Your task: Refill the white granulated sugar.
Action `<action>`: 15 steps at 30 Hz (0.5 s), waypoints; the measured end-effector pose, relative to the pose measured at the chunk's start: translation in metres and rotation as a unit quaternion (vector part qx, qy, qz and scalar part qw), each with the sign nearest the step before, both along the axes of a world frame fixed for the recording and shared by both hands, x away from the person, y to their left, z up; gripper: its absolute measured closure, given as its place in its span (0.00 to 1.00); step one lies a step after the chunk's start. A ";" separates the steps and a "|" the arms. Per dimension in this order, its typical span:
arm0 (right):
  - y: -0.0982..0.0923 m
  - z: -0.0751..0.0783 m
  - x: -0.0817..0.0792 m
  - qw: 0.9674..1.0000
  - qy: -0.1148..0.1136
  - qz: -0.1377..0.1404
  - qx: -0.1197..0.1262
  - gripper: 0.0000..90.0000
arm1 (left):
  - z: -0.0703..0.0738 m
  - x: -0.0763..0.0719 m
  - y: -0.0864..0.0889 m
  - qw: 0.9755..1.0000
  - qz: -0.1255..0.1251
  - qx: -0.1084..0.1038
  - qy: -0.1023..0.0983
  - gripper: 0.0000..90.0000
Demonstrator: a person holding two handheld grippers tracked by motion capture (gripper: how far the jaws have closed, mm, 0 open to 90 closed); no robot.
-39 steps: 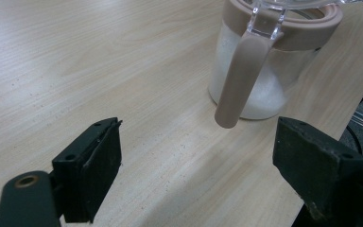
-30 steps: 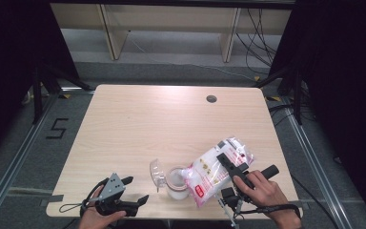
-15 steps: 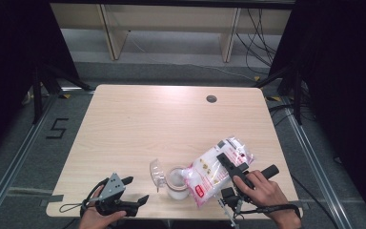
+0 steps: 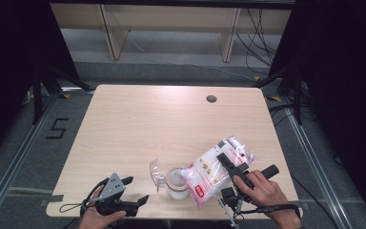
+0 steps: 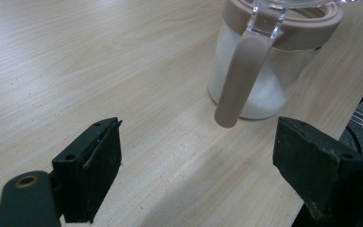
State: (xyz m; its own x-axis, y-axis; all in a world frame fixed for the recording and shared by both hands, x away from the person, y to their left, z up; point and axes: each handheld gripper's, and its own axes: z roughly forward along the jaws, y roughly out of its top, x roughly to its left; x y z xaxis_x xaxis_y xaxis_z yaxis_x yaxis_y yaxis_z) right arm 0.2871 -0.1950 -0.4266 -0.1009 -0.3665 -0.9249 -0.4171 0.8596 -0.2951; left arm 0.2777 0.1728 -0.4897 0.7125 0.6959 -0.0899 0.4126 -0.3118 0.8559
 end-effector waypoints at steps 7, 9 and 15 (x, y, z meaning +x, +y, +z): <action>-0.001 0.002 0.000 1.000 -0.001 -0.002 0.002 0.72 | 0.000 0.000 0.000 1.000 -0.001 0.000 -0.001 0.18; -0.001 0.002 0.000 1.000 -0.002 -0.001 0.001 0.72 | 0.000 0.000 0.000 1.000 0.002 -0.005 -0.002 0.18; -0.001 0.001 0.000 1.000 -0.005 -0.001 0.002 0.72 | 0.000 0.000 0.000 1.000 0.001 -0.004 -0.001 0.18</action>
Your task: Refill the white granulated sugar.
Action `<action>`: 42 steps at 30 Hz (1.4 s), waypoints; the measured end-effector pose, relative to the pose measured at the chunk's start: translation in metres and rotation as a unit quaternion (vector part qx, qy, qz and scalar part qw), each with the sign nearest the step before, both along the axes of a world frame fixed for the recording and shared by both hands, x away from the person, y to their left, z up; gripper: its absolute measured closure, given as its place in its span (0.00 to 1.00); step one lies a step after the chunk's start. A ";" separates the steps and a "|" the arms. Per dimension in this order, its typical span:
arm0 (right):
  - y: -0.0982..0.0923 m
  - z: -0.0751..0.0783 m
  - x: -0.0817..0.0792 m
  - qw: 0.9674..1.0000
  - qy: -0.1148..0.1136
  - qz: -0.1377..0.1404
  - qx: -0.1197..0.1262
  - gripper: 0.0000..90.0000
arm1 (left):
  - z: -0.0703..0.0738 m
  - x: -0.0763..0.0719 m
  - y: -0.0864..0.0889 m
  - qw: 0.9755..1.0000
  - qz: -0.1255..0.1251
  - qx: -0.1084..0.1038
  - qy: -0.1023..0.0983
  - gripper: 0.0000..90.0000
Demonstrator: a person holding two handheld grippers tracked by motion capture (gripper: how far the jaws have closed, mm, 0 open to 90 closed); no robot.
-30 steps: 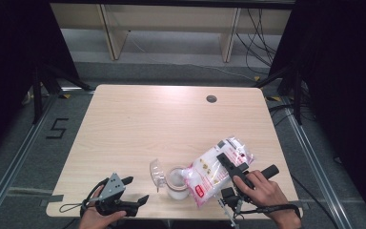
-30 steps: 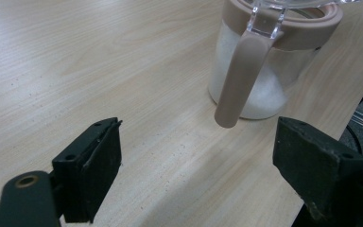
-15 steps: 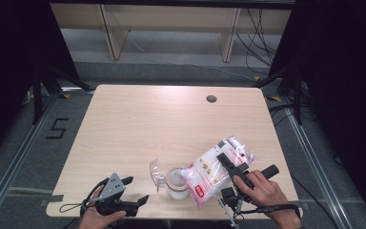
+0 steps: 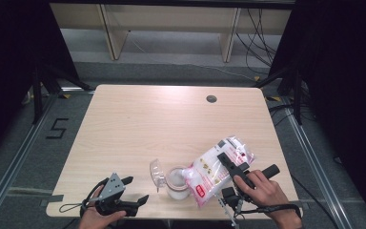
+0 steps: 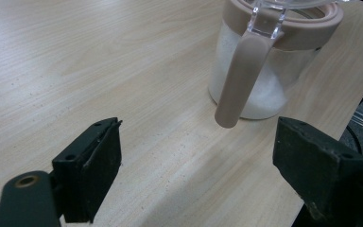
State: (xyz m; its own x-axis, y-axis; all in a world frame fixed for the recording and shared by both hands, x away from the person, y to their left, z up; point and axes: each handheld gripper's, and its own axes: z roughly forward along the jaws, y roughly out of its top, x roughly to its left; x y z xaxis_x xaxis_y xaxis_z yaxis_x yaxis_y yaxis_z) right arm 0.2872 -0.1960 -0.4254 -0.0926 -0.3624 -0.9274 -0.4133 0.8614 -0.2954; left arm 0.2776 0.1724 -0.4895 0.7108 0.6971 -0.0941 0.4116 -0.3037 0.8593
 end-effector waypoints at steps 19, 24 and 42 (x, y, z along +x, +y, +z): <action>0.000 0.000 0.000 1.000 0.008 -0.003 -0.005 0.72 | 0.001 0.001 0.001 1.000 -0.008 0.008 -0.009 0.18; 0.000 -0.001 0.000 1.000 0.005 -0.002 0.001 0.72 | 0.000 0.000 0.000 1.000 -0.002 0.001 0.000 0.18; 0.002 0.002 0.000 1.000 -0.003 0.010 -0.010 0.72 | 0.000 0.000 -0.001 1.000 0.001 0.001 -0.001 0.18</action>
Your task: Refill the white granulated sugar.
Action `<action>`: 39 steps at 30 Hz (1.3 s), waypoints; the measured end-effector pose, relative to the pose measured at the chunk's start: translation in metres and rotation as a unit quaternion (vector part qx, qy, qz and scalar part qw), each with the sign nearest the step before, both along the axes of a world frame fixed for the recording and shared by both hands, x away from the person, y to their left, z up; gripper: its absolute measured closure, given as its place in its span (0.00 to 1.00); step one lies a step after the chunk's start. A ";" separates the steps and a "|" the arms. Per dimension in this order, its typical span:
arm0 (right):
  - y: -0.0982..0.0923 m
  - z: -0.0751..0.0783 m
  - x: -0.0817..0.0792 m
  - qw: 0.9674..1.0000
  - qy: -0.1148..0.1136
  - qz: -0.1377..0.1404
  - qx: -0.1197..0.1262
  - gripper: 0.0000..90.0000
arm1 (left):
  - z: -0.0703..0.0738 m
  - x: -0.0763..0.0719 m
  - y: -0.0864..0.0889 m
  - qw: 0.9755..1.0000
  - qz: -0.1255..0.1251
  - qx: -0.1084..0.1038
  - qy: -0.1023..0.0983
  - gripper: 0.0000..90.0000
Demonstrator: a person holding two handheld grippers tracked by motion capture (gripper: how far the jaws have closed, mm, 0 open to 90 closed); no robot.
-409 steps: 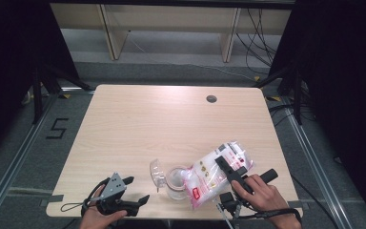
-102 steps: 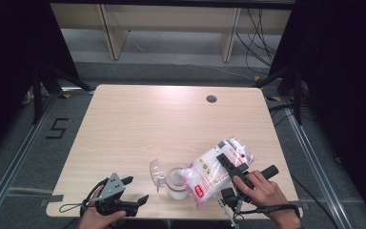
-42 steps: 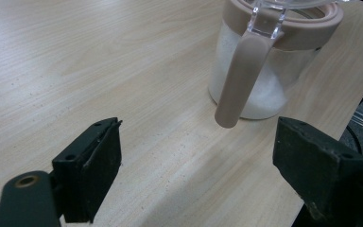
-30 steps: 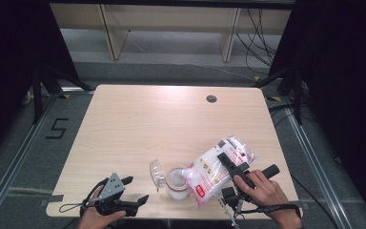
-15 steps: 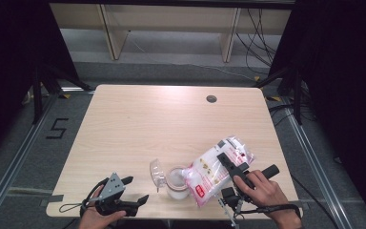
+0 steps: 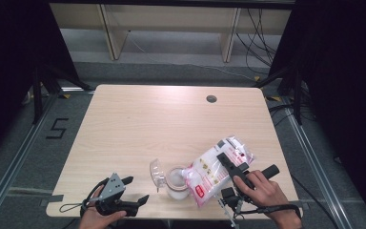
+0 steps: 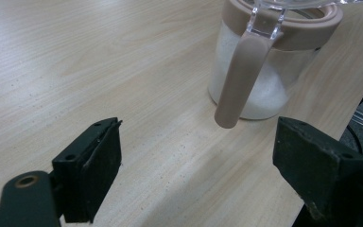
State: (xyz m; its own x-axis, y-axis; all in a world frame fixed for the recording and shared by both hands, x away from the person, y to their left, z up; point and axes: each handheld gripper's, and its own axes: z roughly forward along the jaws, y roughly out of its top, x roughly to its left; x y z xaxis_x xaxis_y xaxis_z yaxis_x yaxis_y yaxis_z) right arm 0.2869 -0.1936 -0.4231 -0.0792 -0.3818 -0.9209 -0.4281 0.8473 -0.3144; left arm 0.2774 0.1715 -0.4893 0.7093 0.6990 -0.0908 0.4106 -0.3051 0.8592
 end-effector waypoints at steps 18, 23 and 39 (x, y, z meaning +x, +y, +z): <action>0.001 -0.002 -0.003 1.000 0.005 -0.012 0.005 0.72 | 0.000 0.001 0.001 1.000 -0.009 0.010 -0.006 0.18; 0.001 0.000 -0.002 1.000 0.004 -0.009 0.002 0.72 | 0.000 0.002 0.001 1.000 -0.009 0.011 -0.007 0.18; 0.001 0.001 -0.002 1.000 0.001 -0.010 -0.001 0.72 | 0.000 0.002 0.002 1.000 -0.009 0.011 -0.007 0.18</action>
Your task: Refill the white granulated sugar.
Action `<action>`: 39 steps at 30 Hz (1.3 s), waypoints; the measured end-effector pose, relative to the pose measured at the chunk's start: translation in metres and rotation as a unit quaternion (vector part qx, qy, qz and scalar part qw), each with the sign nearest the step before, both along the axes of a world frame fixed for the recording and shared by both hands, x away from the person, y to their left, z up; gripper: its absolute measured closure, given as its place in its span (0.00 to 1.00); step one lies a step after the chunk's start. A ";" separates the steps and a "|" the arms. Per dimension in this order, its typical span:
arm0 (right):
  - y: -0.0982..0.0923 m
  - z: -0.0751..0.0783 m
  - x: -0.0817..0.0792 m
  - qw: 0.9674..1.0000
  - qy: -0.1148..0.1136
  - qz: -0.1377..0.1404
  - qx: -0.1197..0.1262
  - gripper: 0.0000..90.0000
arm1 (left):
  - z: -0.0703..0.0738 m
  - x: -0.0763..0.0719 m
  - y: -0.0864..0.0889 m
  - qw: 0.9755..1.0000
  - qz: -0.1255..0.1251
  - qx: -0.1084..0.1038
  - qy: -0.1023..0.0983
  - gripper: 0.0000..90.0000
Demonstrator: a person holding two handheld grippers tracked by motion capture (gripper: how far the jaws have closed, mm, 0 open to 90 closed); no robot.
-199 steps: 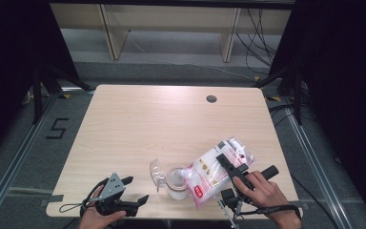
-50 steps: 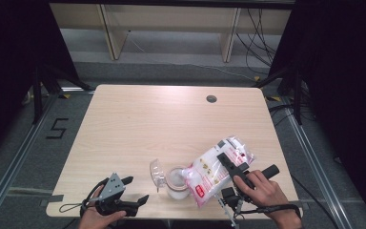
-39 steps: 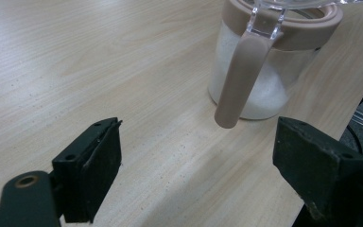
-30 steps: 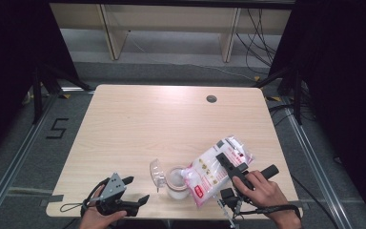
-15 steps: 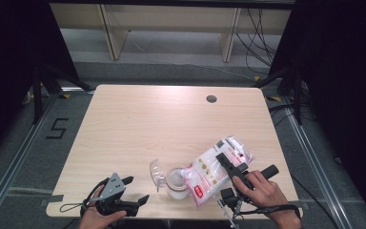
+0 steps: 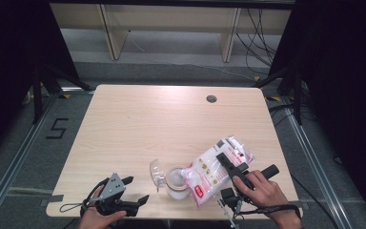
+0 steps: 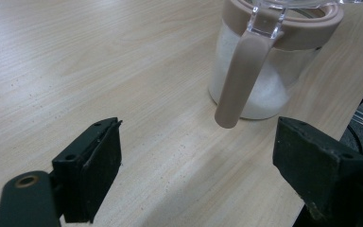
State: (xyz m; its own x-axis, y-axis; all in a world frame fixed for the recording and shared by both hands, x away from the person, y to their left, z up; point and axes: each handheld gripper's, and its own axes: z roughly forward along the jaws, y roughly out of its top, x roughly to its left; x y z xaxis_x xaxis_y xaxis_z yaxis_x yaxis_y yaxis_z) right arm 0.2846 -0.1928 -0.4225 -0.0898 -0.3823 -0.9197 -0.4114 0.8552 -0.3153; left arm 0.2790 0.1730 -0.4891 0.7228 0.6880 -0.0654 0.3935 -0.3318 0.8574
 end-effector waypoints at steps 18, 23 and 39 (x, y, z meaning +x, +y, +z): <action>0.000 -0.001 0.000 1.000 0.000 0.002 0.008 0.72 | 0.000 0.000 0.000 1.000 0.000 0.000 0.001 0.18; -0.001 -0.002 0.001 1.000 0.002 0.002 0.008 0.72 | 0.000 0.000 0.000 1.000 0.000 0.000 0.000 0.18; -0.001 -0.003 0.002 1.000 0.009 -0.006 0.004 0.74 | 0.000 0.000 0.000 1.000 0.000 0.000 0.001 0.18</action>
